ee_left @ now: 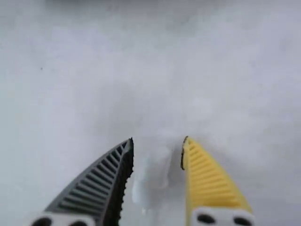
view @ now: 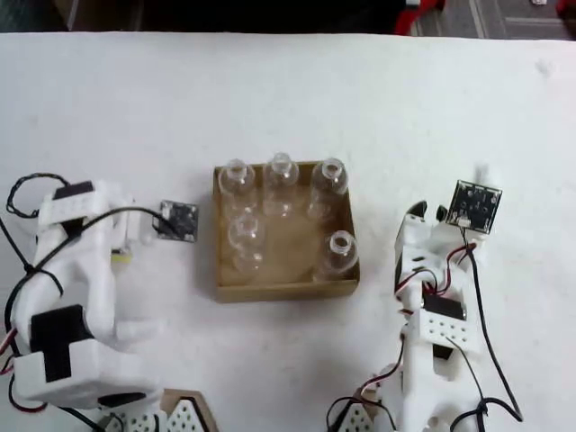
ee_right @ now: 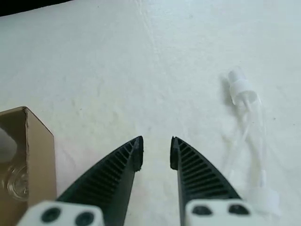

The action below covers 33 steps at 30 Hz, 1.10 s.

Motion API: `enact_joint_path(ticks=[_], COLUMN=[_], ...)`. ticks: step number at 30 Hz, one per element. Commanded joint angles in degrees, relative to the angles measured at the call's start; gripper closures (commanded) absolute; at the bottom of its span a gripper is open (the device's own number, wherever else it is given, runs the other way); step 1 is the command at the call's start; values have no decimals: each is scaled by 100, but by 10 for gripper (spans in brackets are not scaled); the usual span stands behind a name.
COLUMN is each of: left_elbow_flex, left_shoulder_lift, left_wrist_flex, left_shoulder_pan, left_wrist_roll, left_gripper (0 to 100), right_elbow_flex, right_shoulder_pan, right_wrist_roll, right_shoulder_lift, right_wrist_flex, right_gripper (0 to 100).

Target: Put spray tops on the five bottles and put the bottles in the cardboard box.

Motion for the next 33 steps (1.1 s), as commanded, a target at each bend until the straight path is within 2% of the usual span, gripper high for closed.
enact_joint_path(ticks=[1,4,10,25,27,30,33], left_elbow_flex=[0,-193,-870,-1398,-1371,-1389,-1345], left_shoulder_lift=[-365,-505,-532,892,910,919,901], left_wrist_flex=[-255,79,993,668,659,651,695], left_shoulder_pan=[66,-224,-585,-382,-356,-356,-365], left_wrist_roll=[-123,-598,-888,-844,-844,-879,-853], left_gripper=[841,841,841,846,874,981,961], right_elbow_flex=[-176,-176,-176,-176,-176,-176,-176], right_shoulder_pan=[-48,-48,-48,-48,-48,-48,-48], right_wrist_roll=[70,70,70,70,70,70,70], right_shoulder_lift=[31,31,31,31,31,31,31], right_wrist_flex=[-145,-145,-145,-145,-145,-145,-145], right_gripper=[917,917,917,917,917,917,917])
